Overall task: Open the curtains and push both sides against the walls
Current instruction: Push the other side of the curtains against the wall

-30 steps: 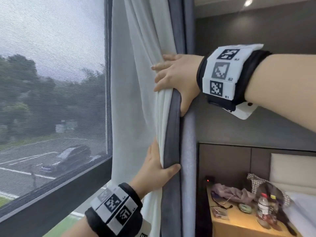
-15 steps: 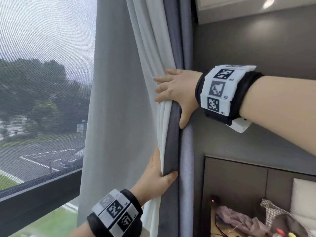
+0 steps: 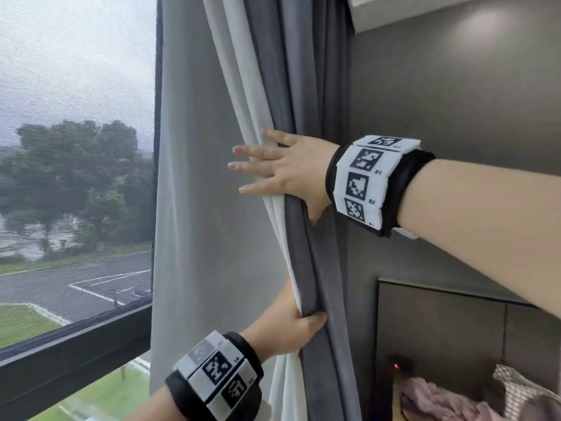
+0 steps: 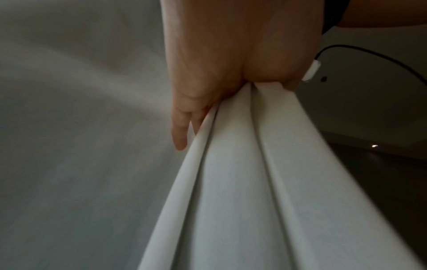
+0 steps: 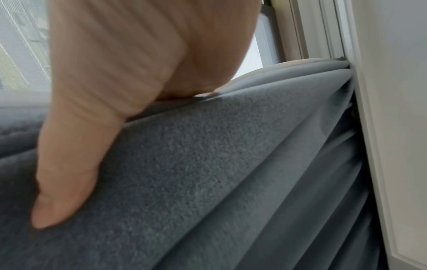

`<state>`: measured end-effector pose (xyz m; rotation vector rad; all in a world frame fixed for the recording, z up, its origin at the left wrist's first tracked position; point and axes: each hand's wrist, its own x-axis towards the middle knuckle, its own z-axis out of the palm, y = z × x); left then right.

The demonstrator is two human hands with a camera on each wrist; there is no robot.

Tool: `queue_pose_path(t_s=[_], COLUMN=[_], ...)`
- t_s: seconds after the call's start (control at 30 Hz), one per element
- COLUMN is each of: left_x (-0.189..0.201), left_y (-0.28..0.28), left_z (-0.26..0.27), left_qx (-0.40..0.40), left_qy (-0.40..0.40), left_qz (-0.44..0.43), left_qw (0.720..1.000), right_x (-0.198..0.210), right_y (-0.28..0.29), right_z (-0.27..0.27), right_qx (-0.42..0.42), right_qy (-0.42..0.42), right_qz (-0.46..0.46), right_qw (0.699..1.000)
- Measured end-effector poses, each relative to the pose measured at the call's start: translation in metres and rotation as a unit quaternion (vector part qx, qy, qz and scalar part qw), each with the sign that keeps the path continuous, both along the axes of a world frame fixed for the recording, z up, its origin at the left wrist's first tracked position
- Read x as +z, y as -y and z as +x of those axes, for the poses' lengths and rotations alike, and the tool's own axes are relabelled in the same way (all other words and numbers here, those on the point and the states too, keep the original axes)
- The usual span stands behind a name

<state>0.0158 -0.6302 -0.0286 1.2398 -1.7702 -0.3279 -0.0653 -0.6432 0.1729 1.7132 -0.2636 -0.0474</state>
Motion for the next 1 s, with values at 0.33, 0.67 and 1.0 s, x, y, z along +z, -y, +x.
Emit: queue_pose_path(t_s=[0.33, 0.67, 1.0], left_x=[0.006, 0.051, 0.064], left_y=[0.072, 0.087, 0.106], left_z=[-0.011, 0.051, 0.165], left_qx=[-0.060, 0.074, 0.355], left_qy=[-0.016, 0.103, -0.029], left_qz=[0.020, -0.055, -0.215], left_qw=[0.998, 0.990, 0.909], right_x=[0.011, 0.017, 0.004], right_y=[0.074, 0.180, 0.259], right_z=[-0.030, -0.051, -0.026], right_qx=[-0.041, -0.078, -0.049], right_qy=[0.036, 0.089, 0.100], right_qz=[0.042, 0.068, 0.069], right_qw=[0.998, 0.991, 0.991])
